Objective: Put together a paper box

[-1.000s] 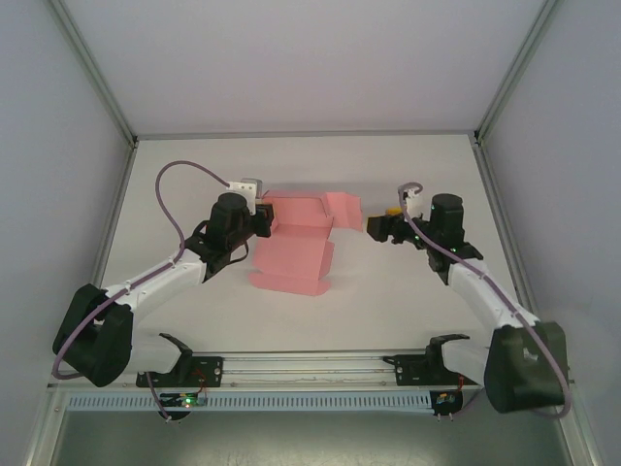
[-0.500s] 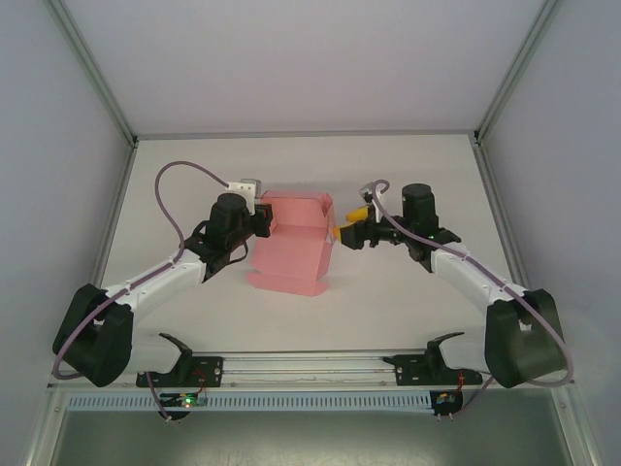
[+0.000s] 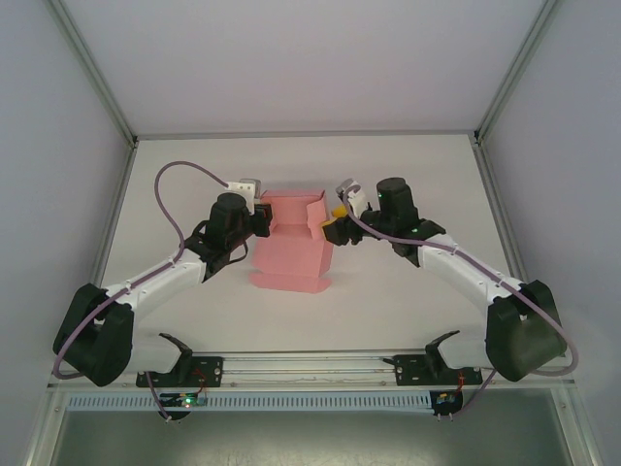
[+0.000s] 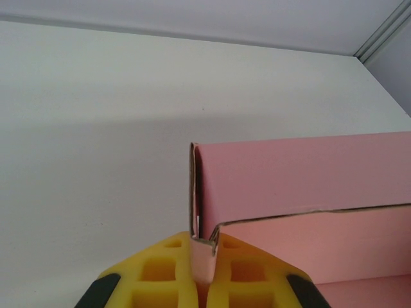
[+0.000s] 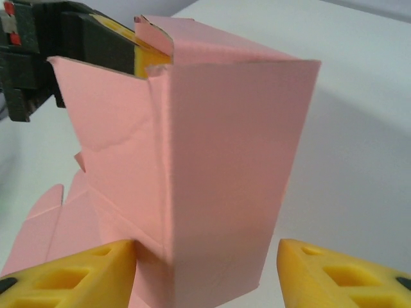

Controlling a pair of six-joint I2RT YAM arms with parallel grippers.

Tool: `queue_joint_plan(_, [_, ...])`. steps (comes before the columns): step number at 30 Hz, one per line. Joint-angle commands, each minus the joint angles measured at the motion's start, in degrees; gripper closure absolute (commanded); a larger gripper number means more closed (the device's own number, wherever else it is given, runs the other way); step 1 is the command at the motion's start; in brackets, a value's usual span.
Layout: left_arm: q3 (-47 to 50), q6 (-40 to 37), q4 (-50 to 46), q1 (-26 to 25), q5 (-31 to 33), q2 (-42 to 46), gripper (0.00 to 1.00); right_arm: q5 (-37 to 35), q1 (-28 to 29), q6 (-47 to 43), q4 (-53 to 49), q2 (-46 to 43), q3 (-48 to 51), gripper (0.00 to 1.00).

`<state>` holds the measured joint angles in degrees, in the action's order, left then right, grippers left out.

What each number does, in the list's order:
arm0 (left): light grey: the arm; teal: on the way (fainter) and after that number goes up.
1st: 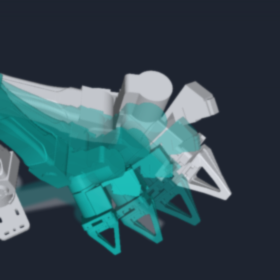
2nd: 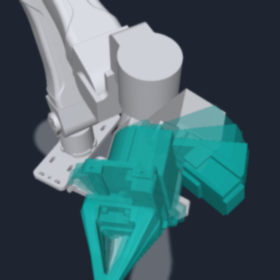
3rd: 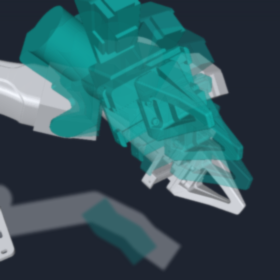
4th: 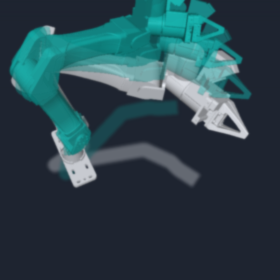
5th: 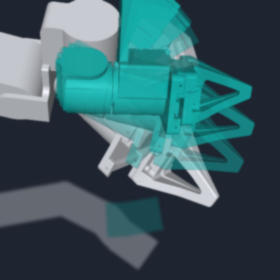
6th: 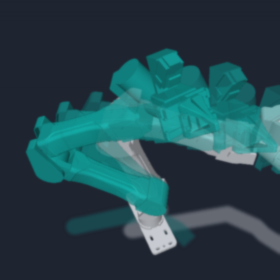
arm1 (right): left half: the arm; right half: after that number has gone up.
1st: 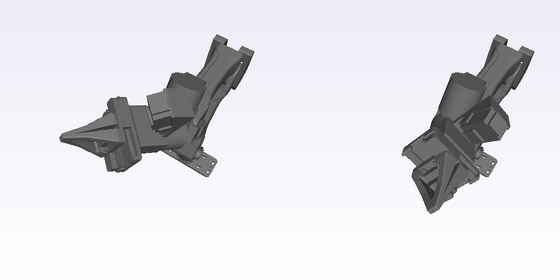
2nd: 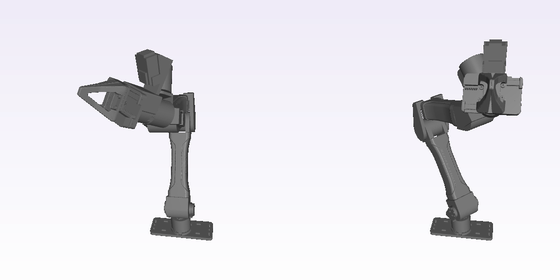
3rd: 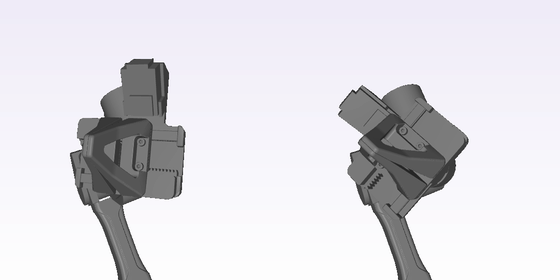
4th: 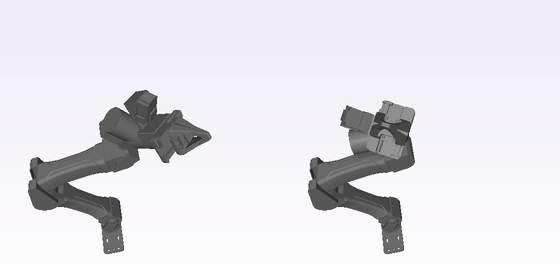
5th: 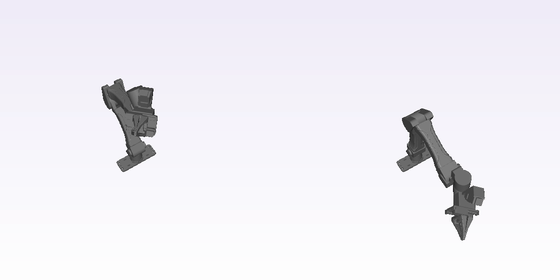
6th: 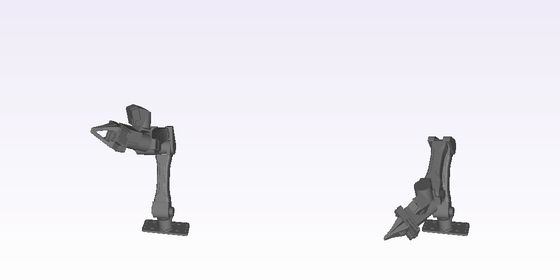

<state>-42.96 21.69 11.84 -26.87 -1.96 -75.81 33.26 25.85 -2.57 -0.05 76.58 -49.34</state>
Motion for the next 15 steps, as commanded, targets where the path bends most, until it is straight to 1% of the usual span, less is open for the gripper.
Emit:
queue_joint_plan(1, [-1.28, -0.1, -0.32, 0.48, -1.51, -0.89, 1.0, -6.75, 1.85, -3.3, -1.66, 0.65, -2.23, 0.41])
queue_joint_plan(3, [-1.57, -0.21, -0.49, 0.51, -1.65, -1.25, 1.0, -8.58, 2.9, -2.91, -1.1, 1.52, -2.8, 0.41])
queue_joint_plan(5, [-1.92, -0.23, -0.84, 0.46, -1.45, -1.44, 1.0, -11.97, 4.14, -2.34, -0.82, 2.44, -3.51, 0.42])
queue_joint_plan(8, [-1.96, 0.27, -0.81, 0.35, -1.04, -1.59, 1.0, -18.14, 6.08, -0.88, 0.53, 4.29, -4.69, 0.46])
queue_joint_plan(9, [-2.13, 0.42, -0.77, 0.42, -1.03, -1.71, 1.0, -20.37, 6.92, -0.57, 1.16, 4.92, -5.12, 0.5])
queue_joint_plan(10, [-2.09, 0.44, -0.84, 0.34, -1.03, -1.79, 1.0, -22.37, 7.55, -0.19, 1.49, 5.42, -5.55, 0.52])
queue_joint_plan(15, [-2.3, 0.59, -1.38, 0.16, 0.11, -2.19, 1.0, -32.15, 9.98, 3.71, 0.33, 8.64, -8.78, 0.52])
